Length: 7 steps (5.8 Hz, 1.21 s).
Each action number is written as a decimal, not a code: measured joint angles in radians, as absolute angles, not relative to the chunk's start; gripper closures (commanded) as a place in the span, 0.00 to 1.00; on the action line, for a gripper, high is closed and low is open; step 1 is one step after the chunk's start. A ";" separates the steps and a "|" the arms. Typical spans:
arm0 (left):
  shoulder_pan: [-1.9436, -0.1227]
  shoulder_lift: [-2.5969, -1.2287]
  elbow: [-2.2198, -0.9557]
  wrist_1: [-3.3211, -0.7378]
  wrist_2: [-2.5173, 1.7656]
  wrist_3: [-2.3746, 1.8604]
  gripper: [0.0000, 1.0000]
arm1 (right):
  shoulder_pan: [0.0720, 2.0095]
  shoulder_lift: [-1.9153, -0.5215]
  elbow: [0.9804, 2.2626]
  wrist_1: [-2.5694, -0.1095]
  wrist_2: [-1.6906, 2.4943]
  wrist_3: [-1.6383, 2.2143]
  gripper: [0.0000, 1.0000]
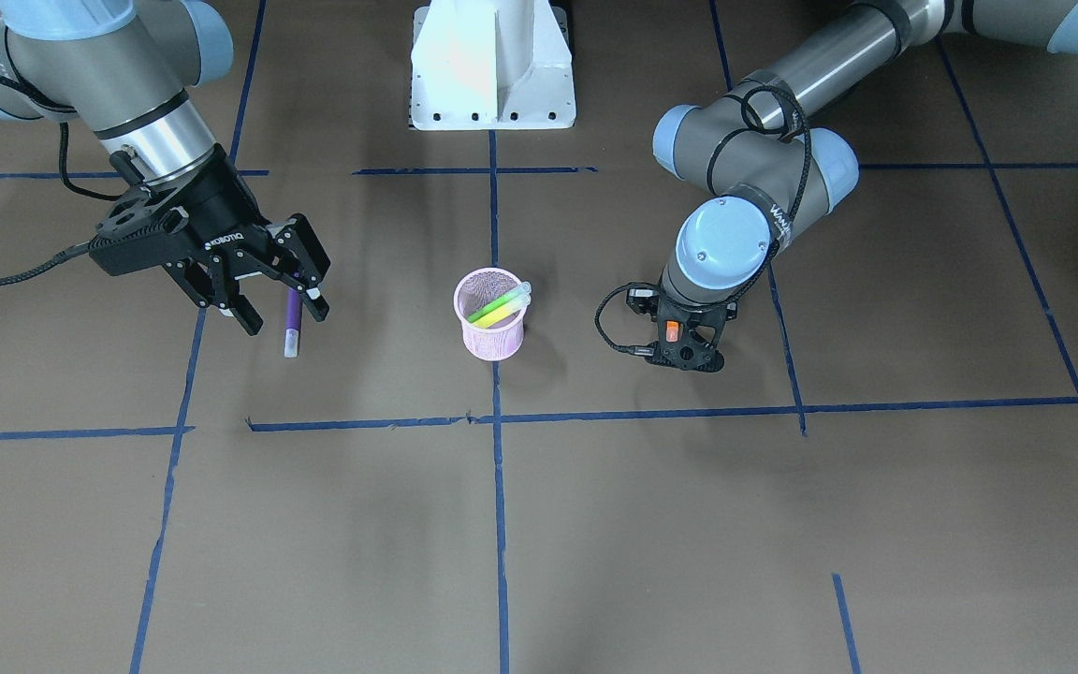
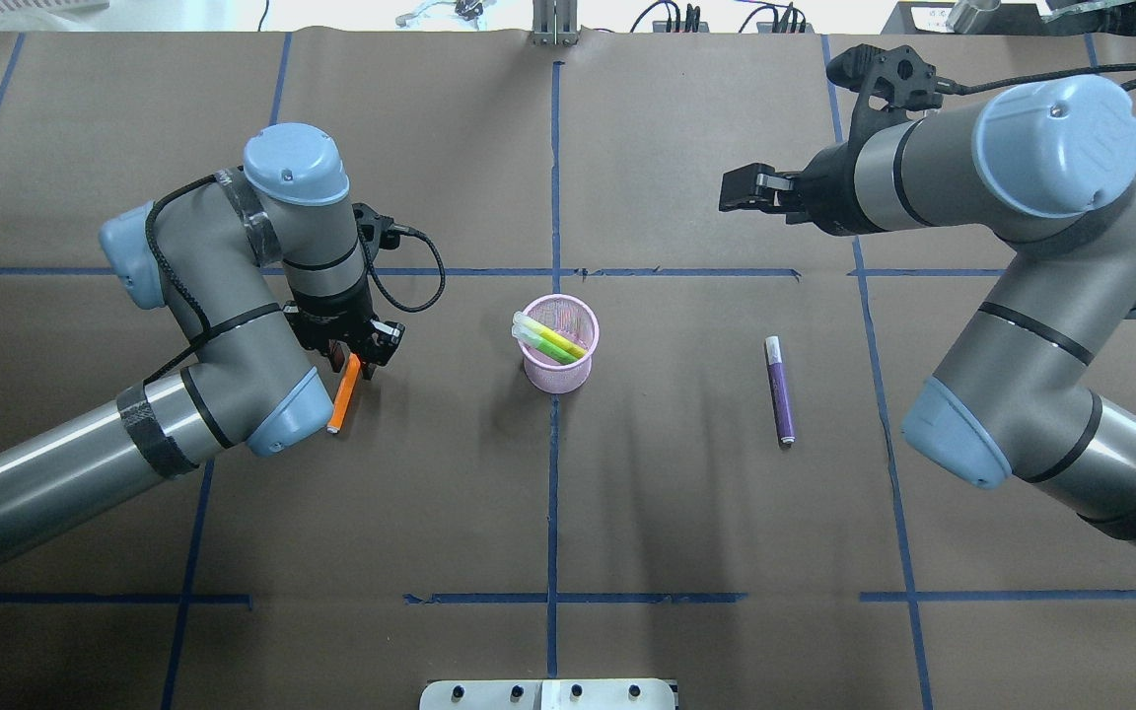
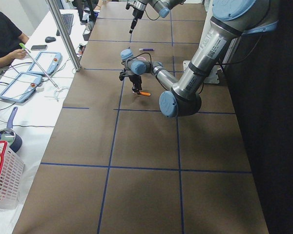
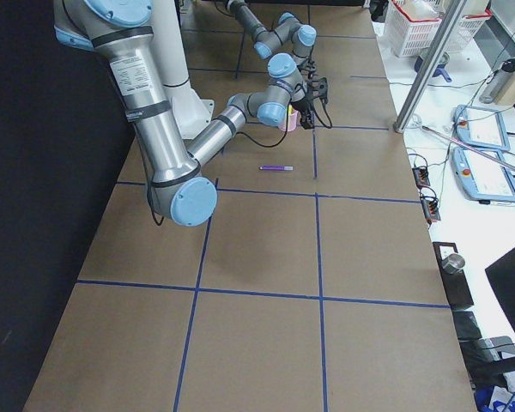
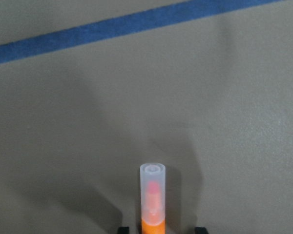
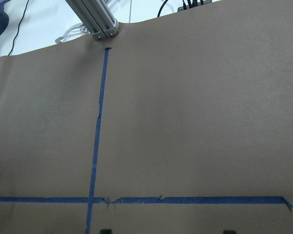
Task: Collect pens into pen holder
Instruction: 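Lower the left gripper onto the orange highlighter and close it, then lift the orange highlighter with the left gripper and carry it over the cup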
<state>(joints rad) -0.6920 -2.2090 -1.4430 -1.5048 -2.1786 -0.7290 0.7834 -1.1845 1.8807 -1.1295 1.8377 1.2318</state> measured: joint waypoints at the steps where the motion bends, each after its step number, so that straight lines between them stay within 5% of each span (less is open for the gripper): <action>1: -0.692 -2.208 -1.442 -1.505 -2.178 -0.729 0.58 | 0.786 -1.183 1.881 -1.130 1.838 1.232 0.19; 3: -0.692 -2.205 -1.442 -1.505 -2.178 -0.729 0.72 | 0.790 -1.183 1.881 -1.130 1.838 1.232 0.19; 5: -0.692 -2.203 -1.442 -1.506 -2.178 -0.728 1.00 | 0.792 -1.183 1.881 -1.129 1.840 1.232 0.19; 7: -0.693 -2.204 -1.447 -1.506 -2.179 -0.728 1.00 | 0.794 -1.184 1.883 -1.129 1.842 1.233 0.19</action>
<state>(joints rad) -0.6928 -2.2042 -1.4466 -1.5059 -2.1787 -0.7276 0.7942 -1.1844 1.8826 -1.1290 1.8421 1.2332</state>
